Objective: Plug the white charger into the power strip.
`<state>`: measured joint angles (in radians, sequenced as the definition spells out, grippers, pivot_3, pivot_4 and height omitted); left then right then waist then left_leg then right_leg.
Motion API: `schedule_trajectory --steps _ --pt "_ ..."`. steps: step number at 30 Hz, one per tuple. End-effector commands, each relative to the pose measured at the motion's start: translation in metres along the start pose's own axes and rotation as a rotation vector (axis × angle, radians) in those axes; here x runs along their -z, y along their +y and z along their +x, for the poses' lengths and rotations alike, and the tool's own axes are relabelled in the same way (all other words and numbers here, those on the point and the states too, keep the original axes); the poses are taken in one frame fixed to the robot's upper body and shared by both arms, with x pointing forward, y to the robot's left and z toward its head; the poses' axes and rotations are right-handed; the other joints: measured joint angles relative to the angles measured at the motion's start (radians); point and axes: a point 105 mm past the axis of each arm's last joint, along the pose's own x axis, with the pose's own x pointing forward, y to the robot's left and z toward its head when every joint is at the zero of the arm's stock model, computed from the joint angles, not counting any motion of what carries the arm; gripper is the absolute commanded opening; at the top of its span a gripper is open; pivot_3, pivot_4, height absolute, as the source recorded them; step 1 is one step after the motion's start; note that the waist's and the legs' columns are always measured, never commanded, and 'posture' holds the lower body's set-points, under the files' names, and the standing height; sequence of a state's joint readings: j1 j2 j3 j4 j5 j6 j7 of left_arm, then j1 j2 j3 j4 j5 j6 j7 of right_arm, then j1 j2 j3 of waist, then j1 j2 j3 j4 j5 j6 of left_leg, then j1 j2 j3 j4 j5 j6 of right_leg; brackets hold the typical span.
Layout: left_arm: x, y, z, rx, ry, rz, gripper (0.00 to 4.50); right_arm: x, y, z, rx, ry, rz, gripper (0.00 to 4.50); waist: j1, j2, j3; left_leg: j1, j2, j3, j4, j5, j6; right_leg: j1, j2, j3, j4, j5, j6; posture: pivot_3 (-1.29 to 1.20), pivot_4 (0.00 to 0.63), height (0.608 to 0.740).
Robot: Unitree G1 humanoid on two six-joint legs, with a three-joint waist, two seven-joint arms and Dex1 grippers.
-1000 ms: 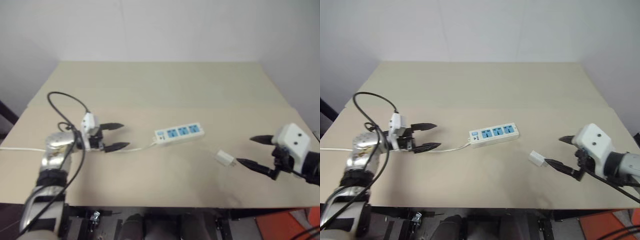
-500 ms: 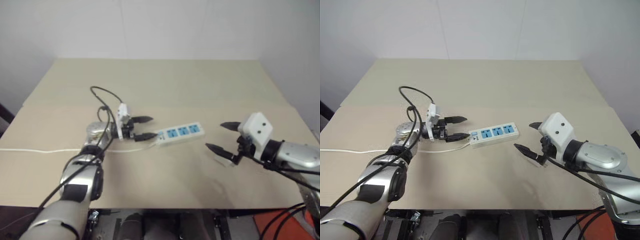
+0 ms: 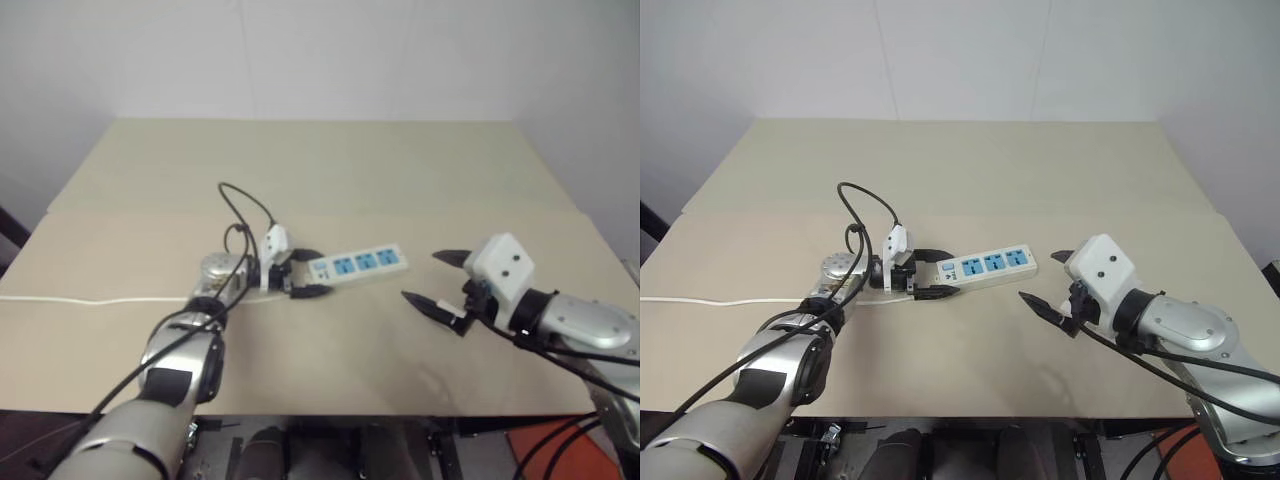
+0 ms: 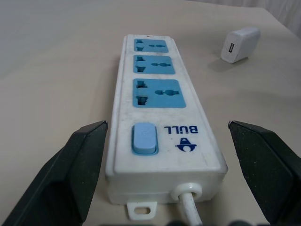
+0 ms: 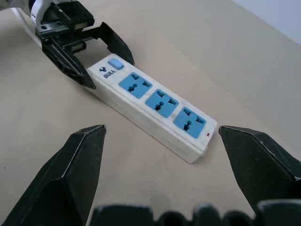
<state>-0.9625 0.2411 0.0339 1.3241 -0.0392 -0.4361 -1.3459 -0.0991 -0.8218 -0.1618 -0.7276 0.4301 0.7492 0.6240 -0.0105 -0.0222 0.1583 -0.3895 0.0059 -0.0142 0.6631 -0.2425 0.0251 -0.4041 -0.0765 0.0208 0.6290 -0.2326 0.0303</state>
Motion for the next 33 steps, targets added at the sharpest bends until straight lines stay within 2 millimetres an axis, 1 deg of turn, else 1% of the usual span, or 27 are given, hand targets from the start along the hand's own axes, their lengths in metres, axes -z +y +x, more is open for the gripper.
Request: schedule_trajectory --steps 1,6,9,11,15,20,24,28,33 --pt "0.006 -0.004 -0.001 -0.006 -0.006 0.004 4.49 -0.007 -0.001 0.001 0.018 -0.017 -0.031 4.50 -0.001 0.000 0.000 0.000 0.000 0.000 0.000 0.000 0.000 0.000 0.000 0.000 0.000 0.000 0.000 0.00 0.150 0.740" --pt "0.011 -0.012 -0.005 0.024 -0.038 -0.015 4.49 -0.004 0.002 0.005 0.006 -0.012 -0.028 4.50 -0.001 0.000 0.000 0.000 0.000 0.000 0.000 0.000 0.000 0.000 0.000 0.000 0.000 0.000 0.000 0.00 0.150 0.740" --pt "0.011 -0.012 -0.006 0.002 -0.060 0.001 4.49 -0.002 0.002 0.007 0.004 -0.009 -0.028 4.50 -0.001 0.000 0.000 0.000 0.000 0.000 0.000 0.000 0.000 0.000 0.000 0.000 0.000 0.000 0.000 0.00 0.150 0.740" --pt "0.008 -0.010 -0.005 -0.033 -0.099 0.012 4.49 -0.001 0.002 0.009 0.004 -0.006 -0.027 4.50 -0.001 0.000 0.000 0.000 0.000 0.000 0.000 0.000 0.000 0.000 0.000 0.000 0.000 0.000 0.000 0.00 0.150 0.740" --pt "-0.002 -0.004 0.000 -0.109 -0.224 -0.049 4.49 0.001 0.002 0.012 -0.002 -0.004 -0.031 4.50 0.001 0.000 0.000 0.000 0.000 0.000 0.000 0.000 0.000 0.000 0.000 0.000 0.000 0.000 0.000 0.00 0.150 0.740" --pt "0.010 -0.014 0.004 -0.063 -0.160 -0.040 4.49 -0.001 -0.004 0.009 0.007 0.004 -0.046 4.50 0.000 0.000 0.000 0.000 0.000 -0.001 0.000 0.000 0.000 0.000 0.000 0.000 0.000 0.000 0.000 0.00 0.150 0.740" --pt "0.013 -0.015 0.002 -0.041 -0.119 -0.010 4.49 0.001 -0.007 0.005 0.026 0.013 -0.045 4.50 0.000 0.000 0.000 0.001 0.000 -0.001 0.000 0.000 0.000 0.001 0.000 0.000 0.000 0.000 0.000 0.00 0.150 0.740" --pt "0.019 -0.015 -0.001 -0.049 -0.073 0.010 4.49 0.002 -0.003 0.006 0.030 0.004 -0.032 4.50 -0.002 0.000 0.000 0.001 0.000 -0.001 0.000 0.000 0.000 0.001 0.000 0.000 0.000 0.000 0.000 0.00 0.150 0.740" --pt "0.017 -0.012 0.001 -0.082 -0.102 -0.017 4.49 0.001 -0.006 0.005 0.054 -0.005 -0.019 4.50 -0.002 0.000 0.000 0.002 0.000 -0.001 0.000 0.000 0.000 0.002 0.000 0.000 0.001 0.000 0.000 0.00 0.150 0.740"
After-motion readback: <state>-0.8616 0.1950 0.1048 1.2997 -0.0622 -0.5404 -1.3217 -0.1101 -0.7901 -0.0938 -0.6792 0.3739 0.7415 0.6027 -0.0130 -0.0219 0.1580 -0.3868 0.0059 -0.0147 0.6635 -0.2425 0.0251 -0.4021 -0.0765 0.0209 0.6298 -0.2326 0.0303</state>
